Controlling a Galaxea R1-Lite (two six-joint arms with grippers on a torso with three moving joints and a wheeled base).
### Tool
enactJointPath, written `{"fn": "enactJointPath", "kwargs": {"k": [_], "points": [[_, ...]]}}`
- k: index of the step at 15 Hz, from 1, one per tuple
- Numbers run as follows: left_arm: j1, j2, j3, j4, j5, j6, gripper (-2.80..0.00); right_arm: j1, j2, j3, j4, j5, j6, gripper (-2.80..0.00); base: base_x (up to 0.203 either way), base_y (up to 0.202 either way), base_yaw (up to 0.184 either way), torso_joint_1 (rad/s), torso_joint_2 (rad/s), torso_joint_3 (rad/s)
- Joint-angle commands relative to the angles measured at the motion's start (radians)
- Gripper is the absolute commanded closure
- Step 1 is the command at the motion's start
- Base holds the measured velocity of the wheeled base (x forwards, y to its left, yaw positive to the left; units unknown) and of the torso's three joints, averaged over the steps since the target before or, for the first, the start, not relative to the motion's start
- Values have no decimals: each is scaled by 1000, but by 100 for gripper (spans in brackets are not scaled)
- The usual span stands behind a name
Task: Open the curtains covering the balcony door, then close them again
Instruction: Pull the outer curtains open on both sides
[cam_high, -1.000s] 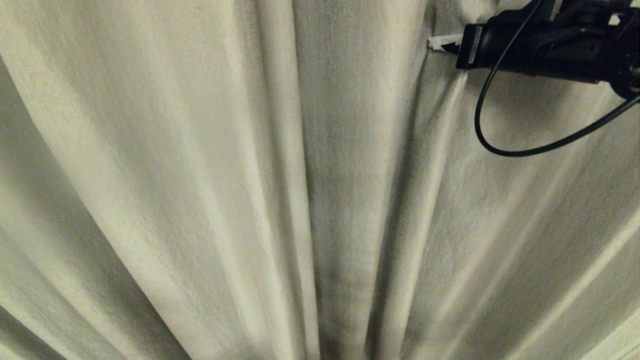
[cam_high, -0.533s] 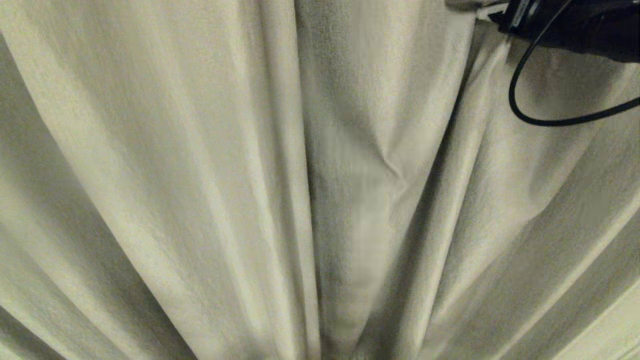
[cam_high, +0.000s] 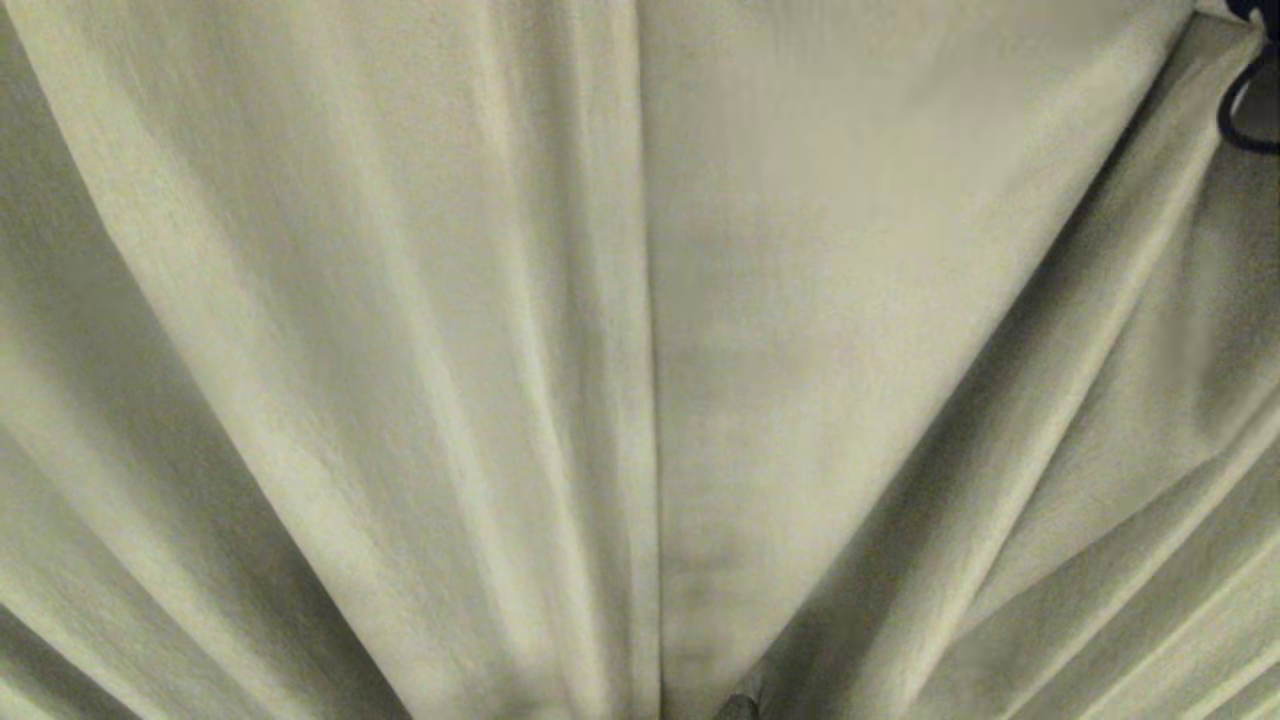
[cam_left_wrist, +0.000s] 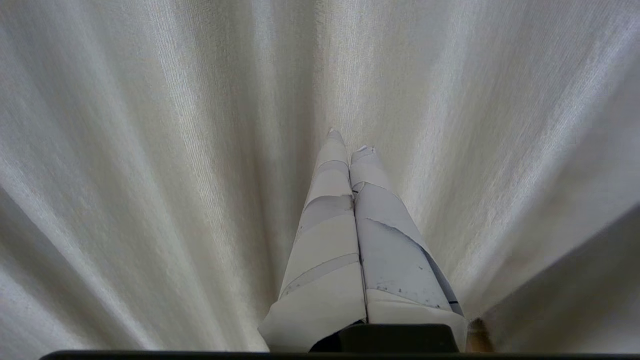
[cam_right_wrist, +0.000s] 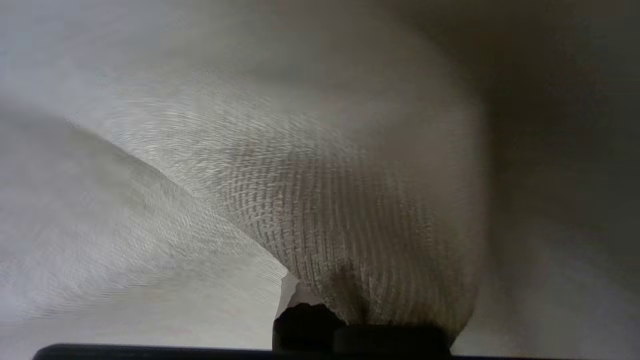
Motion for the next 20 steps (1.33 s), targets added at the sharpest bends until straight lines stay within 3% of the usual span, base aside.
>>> {"fn": "enactJointPath", "kwargs": {"k": [1,5,7,10,20], "points": [[0,0,0,0,1,-1,0,-131,-21,2,28,2,94,0,0,0,0,0,0,0],[0,0,0,0,0,-1,0,-322,-11,1,77,8,250,0,0,0,0,0,0,0],[0,0,0,0,2,-1,0,-400,7,0,95,12,290,0,0,0,0,0,0,0],[0,0,0,0,1,-1,0,-507,29,-3,91,98,344,0,0,0,0,0,0,0],[0,0,0,0,0,-1,0,-667,110,-37,83,156,382,0,0,0,0,0,0,0]]}}
